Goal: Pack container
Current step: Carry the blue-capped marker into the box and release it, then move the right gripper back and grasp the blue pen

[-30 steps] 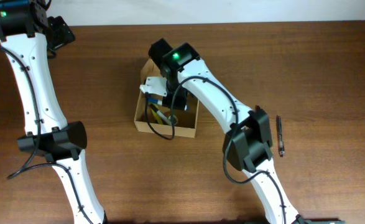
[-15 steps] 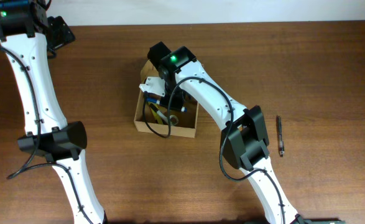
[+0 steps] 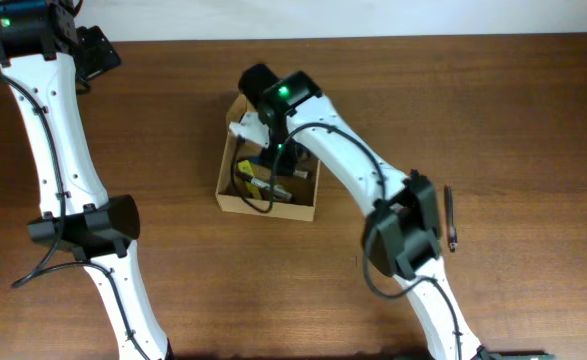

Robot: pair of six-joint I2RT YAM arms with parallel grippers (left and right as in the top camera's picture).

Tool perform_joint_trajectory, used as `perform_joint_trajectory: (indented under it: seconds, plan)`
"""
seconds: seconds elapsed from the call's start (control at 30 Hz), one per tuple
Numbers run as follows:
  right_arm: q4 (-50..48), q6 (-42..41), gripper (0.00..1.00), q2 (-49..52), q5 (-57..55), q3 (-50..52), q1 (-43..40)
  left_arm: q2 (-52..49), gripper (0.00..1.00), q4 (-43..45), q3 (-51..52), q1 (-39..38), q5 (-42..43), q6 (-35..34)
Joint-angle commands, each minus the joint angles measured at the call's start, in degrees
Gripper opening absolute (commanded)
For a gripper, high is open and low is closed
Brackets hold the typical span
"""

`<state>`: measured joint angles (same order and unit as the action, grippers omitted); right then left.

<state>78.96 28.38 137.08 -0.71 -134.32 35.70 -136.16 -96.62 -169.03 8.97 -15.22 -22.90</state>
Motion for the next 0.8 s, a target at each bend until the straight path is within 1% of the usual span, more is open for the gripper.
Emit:
perform_joint_trajectory:
  seconds: [0.0, 0.1, 0.2, 0.3, 0.37, 0.43, 0.47, 0.57, 0.67, 0.77]
  plan:
    - [-0.55, -7.56, 0.56, -12.66, -6.71, -0.37, -0.48, 1.6, 1.0, -0.04, -0.17, 0.04, 0.0, 0.7]
    - [-0.66, -11.13, 0.59, -18.69, -8.5, -0.35, -1.64, 1.6, 1.0, -0.04, -0.17, 0.04, 0.0, 0.7]
    - [-0.81, -14.86, 0.59, -24.57, -8.55, -0.33, -5.33, 1.6, 1.0, -0.04, -0.17, 0.04, 0.02, 0.7]
    - [-1.68, -17.99, 0.59, -28.7, -8.31, 1.14, -11.39, 1.6, 1.0, -0.04, -0.17, 0.04, 0.02, 0.7]
    - [-2.62, -19.58, 0.59, -30.8, -6.67, 4.2, -16.39, 1.6, 1.0, -0.04, -0.17, 0.04, 0.02, 0.7]
    - [-3.93, -22.27, 0.59, -32.35, -4.61, 9.4, -22.27, 1.6, 1.0, -0.04, -0.17, 0.04, 0.0, 0.7]
    - [-5.11, -24.06, 0.59, -32.65, -2.12, 13.86, -26.67, 1.6, 1.0, -0.04, -0.17, 0.04, 0.02, 0.7]
    - [-6.58, -27.5, 0.56, -32.13, 4.79, 22.53, -33.66, 1.6, 1.0, -0.04, -0.17, 0.04, 0.0, 0.7]
    - [-7.06, -27.93, 0.5, -31.47, 9.94, 31.23, -36.85, 1.6, 1.0, -0.04, -0.17, 0.04, 0.0, 0.7]
    - [-8.92, -29.16, 0.49, -31.47, 10.38, 38.1, -36.63, 1.6, 1.0, -0.04, -0.17, 0.04, 0.0, 0.7]
